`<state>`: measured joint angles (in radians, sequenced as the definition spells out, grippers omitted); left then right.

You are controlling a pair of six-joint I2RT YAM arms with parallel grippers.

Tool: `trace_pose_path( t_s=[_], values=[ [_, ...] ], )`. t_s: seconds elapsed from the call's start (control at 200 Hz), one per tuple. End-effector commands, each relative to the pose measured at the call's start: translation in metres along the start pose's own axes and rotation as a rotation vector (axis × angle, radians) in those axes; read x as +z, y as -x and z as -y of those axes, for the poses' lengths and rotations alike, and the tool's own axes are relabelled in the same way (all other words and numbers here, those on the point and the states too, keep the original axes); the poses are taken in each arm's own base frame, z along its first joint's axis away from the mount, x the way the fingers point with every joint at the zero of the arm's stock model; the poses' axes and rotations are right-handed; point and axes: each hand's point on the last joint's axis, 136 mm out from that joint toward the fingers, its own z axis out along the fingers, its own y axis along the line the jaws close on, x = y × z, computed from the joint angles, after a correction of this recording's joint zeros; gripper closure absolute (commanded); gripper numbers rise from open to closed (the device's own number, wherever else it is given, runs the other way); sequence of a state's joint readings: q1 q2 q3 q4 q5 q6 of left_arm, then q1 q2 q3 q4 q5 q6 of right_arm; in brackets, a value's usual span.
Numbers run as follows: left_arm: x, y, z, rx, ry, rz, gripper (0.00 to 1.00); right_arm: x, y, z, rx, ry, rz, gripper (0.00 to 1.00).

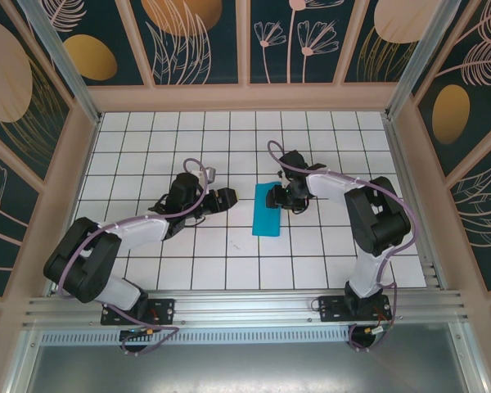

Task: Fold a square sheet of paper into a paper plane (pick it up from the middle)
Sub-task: Fold the square sheet of paper in half at the center of the table.

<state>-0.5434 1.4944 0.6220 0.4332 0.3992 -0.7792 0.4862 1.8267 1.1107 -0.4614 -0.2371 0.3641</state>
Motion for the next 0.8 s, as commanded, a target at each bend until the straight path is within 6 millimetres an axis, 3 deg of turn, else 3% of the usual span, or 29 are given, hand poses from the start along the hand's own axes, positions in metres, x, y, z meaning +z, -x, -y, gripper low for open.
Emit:
trace_pose_path(
  t_s=[0.0, 0.39, 0.62, 0.796],
  values=[
    [0.005, 0.002, 0.011, 0.025, -0.034, -0.021, 0.41, -0.003, -0.002, -0.009, -0.041, 0.028, -0.013, 0.4],
    [0.009, -0.003, 0.008, 0.018, -0.035, -0.046, 0.41, -0.007, 0.006, -0.001, -0.057, 0.015, 0.003, 0.4],
    [0.011, -0.003, 0.009, 0.018, -0.04, -0.054, 0.41, -0.011, 0.012, -0.009, -0.06, 0.045, 0.015, 0.39],
    [0.011, -0.004, 0.008, 0.014, -0.038, -0.057, 0.41, -0.004, 0.008, 0.007, -0.027, -0.026, -0.001, 0.4]
  ],
)
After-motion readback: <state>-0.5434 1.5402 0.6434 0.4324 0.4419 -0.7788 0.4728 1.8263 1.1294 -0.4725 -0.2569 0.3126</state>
